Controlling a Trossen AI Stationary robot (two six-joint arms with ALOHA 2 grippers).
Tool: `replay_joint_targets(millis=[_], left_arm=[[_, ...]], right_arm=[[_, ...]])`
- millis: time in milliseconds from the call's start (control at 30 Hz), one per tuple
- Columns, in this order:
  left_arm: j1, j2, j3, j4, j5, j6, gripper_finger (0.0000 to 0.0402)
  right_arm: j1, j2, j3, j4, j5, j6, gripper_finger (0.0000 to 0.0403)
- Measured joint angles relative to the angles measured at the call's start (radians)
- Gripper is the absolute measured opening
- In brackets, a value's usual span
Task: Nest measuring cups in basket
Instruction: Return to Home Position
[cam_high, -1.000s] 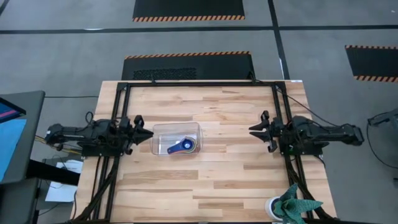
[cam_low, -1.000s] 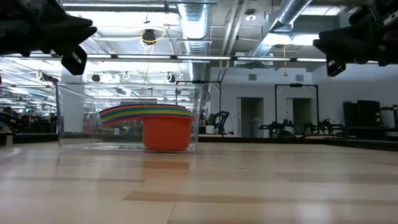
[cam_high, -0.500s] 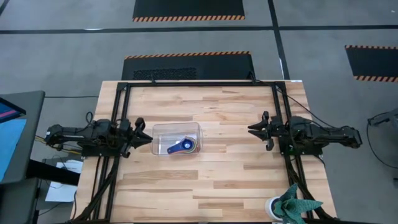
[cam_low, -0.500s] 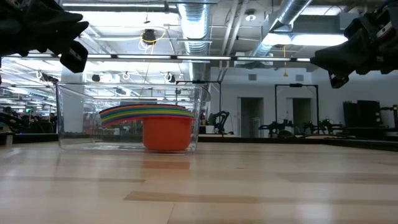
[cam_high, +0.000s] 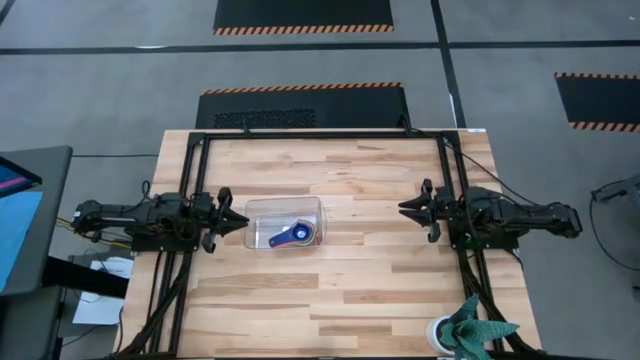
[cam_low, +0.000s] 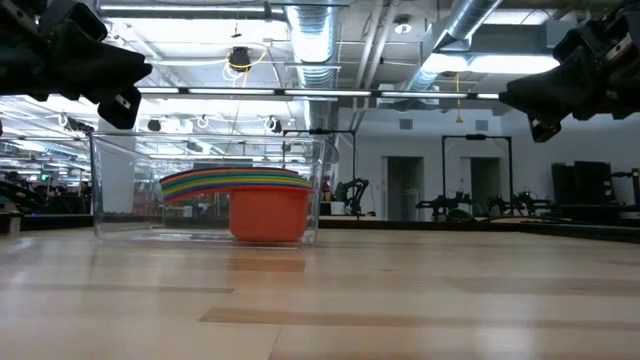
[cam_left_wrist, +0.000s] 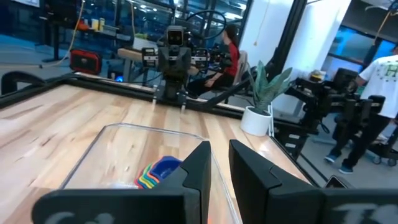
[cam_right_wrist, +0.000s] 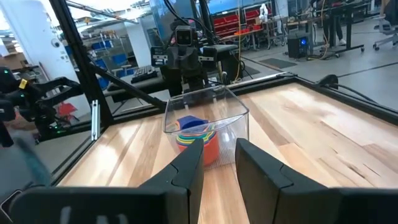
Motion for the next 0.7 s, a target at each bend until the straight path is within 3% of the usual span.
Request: replay_joint_targets(millis=[700], left_arm=[[-0.014,0.000,0.000,-0.002,-0.009,0.000,0.0046]], right_arm=[[0.000,0.000,-0.001,-0.002,-0.001,0.000,0.0118]])
